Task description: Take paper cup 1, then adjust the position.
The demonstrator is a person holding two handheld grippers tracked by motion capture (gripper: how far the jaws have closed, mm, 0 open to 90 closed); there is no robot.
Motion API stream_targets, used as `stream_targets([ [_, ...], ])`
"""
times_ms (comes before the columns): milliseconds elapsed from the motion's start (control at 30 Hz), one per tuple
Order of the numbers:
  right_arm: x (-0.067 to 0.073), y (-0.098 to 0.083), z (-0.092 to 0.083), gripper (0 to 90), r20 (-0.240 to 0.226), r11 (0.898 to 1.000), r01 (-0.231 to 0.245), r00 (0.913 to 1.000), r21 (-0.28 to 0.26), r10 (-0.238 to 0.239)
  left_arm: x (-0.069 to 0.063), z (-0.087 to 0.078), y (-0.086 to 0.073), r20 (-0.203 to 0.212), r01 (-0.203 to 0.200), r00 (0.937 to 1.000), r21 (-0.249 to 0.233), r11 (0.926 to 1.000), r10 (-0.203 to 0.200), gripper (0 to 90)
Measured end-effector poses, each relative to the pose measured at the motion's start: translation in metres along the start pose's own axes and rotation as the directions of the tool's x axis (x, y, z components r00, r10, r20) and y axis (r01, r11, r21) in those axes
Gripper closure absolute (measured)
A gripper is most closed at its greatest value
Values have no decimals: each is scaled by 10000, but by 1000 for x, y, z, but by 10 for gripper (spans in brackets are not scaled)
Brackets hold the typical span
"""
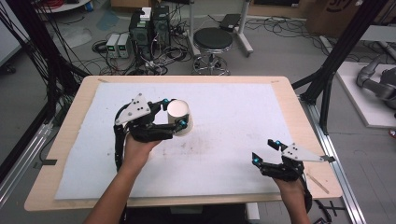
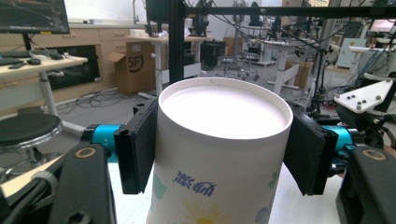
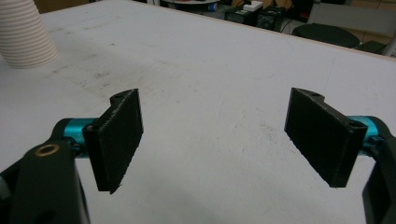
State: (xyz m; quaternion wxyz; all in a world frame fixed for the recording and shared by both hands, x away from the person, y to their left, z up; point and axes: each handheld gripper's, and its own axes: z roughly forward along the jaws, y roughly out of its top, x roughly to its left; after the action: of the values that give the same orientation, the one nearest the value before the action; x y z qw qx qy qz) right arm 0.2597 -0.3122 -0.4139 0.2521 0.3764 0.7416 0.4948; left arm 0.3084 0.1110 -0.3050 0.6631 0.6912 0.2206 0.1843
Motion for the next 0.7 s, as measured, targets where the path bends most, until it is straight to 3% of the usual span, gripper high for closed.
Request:
stream_targets([
  [400, 0, 0, 4, 199, -272, 10000, -74, 9996, 6, 75, -2, 9, -14, 50, -11, 10000, 284, 9996, 9, 337],
  [700, 9, 12, 15, 198, -916, 9998, -75, 9958, -203, 56, -3, 13, -24, 156, 104, 9998, 608, 9981, -113, 339],
])
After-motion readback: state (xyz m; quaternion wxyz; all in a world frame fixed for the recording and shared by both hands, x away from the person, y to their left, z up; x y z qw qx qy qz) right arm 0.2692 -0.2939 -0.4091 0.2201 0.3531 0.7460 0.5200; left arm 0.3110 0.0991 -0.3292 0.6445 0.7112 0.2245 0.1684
